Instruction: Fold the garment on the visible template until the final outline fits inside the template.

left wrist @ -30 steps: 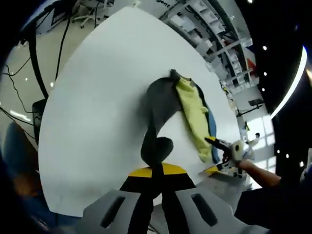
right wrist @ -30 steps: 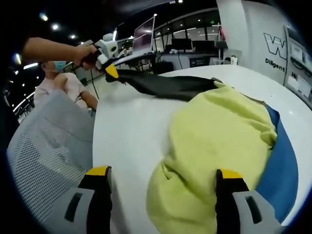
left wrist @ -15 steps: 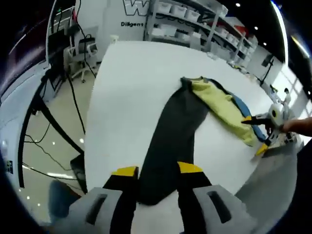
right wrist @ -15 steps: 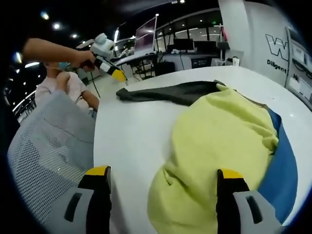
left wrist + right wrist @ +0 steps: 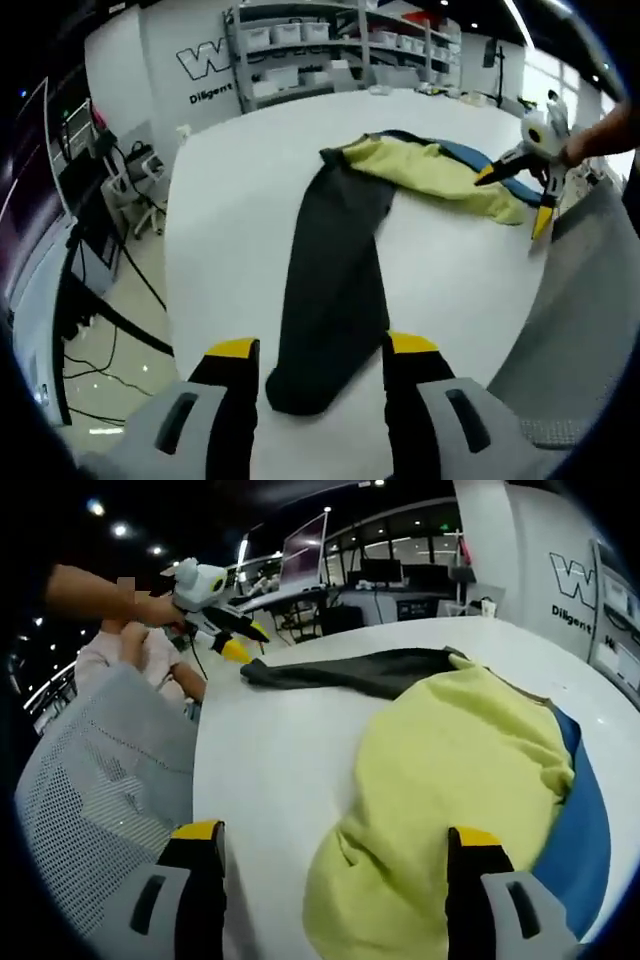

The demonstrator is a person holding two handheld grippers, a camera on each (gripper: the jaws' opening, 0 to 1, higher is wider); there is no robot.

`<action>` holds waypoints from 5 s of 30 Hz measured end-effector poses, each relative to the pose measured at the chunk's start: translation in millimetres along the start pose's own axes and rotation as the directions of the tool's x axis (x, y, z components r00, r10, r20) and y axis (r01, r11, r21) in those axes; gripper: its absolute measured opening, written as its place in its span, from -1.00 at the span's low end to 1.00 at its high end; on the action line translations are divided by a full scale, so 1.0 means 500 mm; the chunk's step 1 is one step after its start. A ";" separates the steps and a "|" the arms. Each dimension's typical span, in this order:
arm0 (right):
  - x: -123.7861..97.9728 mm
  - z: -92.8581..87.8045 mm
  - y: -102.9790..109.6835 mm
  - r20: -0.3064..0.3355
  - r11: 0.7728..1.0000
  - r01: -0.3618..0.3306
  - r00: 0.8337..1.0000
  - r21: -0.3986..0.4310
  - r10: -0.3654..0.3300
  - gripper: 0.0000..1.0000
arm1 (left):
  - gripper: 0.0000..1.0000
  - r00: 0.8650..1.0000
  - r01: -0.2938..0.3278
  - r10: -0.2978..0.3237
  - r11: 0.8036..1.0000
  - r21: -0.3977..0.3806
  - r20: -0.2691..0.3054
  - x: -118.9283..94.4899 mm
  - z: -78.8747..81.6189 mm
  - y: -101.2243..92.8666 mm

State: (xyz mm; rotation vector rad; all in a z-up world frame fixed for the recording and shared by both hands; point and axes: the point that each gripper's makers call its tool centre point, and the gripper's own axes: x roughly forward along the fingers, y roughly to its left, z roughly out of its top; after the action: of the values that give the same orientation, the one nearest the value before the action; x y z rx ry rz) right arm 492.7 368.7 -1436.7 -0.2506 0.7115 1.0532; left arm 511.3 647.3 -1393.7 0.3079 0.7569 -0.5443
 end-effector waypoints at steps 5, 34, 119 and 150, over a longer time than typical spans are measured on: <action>0.006 -0.002 0.003 -0.003 1.000 -0.003 1.000 -0.006 0.003 0.84 | -0.25 1.000 0.027 -0.026 0.993 0.119 -0.006 -0.015 -0.031 -0.040; -0.013 0.033 -0.005 0.035 1.000 0.017 0.999 0.008 -0.017 0.83 | -0.73 0.991 -0.065 0.068 0.997 0.034 -0.117 0.023 -0.023 0.075; -0.141 -0.073 -0.361 -0.156 0.866 0.481 0.874 0.140 -0.460 -1.00 | 0.33 0.997 0.066 -0.068 0.996 -0.057 -0.040 0.353 0.235 -0.031; -0.120 -0.059 -0.364 -0.159 0.857 0.492 0.868 0.153 -0.470 -1.00 | 0.50 0.966 0.244 -0.236 0.967 -0.068 0.103 0.425 0.368 -0.146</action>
State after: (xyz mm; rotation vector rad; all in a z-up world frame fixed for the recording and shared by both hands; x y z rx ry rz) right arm 619.0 221.8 -1445.6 -0.3087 0.7967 0.4883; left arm 700.9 429.1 -1424.0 0.1147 0.7273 -0.7504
